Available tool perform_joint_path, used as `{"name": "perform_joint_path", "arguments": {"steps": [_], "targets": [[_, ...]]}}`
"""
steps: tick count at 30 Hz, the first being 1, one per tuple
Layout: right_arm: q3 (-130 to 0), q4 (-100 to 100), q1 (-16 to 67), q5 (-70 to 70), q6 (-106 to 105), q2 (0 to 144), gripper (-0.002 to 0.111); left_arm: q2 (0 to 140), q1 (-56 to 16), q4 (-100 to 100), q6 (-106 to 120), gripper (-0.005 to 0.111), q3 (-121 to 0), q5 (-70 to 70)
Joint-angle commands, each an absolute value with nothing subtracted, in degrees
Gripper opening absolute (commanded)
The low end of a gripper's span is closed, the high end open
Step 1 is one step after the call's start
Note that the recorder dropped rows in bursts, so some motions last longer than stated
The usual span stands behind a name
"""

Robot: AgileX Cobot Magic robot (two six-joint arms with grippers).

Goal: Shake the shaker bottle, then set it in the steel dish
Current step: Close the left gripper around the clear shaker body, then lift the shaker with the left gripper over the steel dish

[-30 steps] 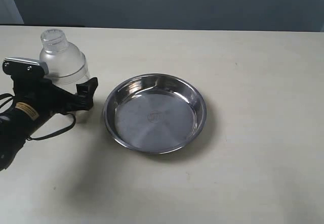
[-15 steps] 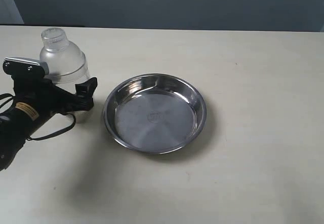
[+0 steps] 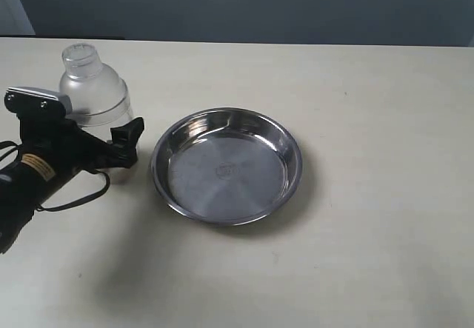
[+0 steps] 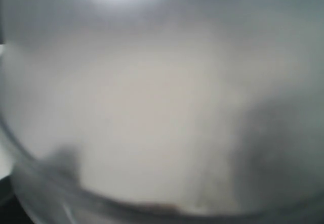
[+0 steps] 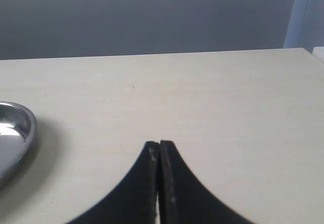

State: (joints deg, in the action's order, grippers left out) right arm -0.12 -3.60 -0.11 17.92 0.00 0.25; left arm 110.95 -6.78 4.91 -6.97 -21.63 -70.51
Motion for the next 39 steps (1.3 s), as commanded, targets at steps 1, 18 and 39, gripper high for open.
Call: {"name": "perform_joint_path", "arguments": {"steps": [1,18,39], "targets": [[0.0,-3.5,0.0,17.5,0.0,0.0,-0.001,110.6,-6.9,4.9,-6.8,0.012,-21.1,-70.0],[0.0,-3.5,0.0,17.5,0.0,0.0,-0.001,74.9,-7.3,24.5,-23.2,0.0,-30.5,-50.5],[0.0,-3.5,0.0,17.5,0.0,0.0,-0.001,76.5,-28.2,24.5,-28.3,0.0,-47.8,-15.8]]}}
